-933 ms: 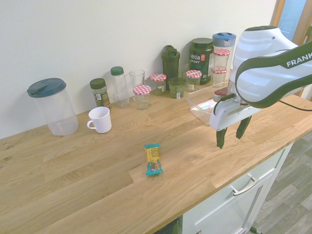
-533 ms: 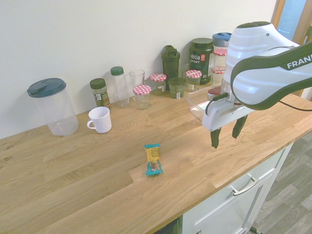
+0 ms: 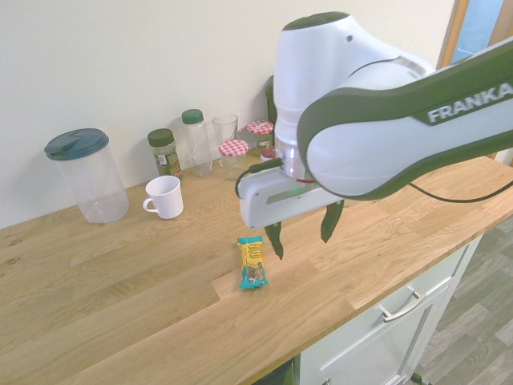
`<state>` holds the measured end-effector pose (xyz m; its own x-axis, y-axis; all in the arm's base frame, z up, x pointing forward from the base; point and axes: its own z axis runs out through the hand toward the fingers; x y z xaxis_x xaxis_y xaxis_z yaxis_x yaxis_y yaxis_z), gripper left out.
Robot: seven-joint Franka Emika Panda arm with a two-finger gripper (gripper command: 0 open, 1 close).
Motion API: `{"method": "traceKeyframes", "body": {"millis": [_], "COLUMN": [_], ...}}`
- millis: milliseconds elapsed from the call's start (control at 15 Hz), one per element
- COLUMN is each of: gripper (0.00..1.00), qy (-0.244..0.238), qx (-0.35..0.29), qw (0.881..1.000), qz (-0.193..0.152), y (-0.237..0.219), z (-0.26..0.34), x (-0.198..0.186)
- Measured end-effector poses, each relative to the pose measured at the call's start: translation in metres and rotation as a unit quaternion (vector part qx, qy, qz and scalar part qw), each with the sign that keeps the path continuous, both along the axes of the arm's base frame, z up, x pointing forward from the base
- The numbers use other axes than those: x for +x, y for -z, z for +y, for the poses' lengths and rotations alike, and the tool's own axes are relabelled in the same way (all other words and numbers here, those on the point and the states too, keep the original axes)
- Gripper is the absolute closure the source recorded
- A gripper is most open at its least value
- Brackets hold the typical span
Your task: Put the protein bar into the container
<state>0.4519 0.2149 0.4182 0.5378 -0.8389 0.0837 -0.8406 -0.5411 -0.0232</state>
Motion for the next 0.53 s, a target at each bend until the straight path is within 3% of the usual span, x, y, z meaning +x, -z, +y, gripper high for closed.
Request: {"method": "traceKeyframes", "body": {"millis": [533], "gripper": [0.0], "qy": [0.047], "qx": [0.001], "qw": [0.999], "qz": [-0.002], "y": [0.036], "z": [0.026], "x": [0.049]}}
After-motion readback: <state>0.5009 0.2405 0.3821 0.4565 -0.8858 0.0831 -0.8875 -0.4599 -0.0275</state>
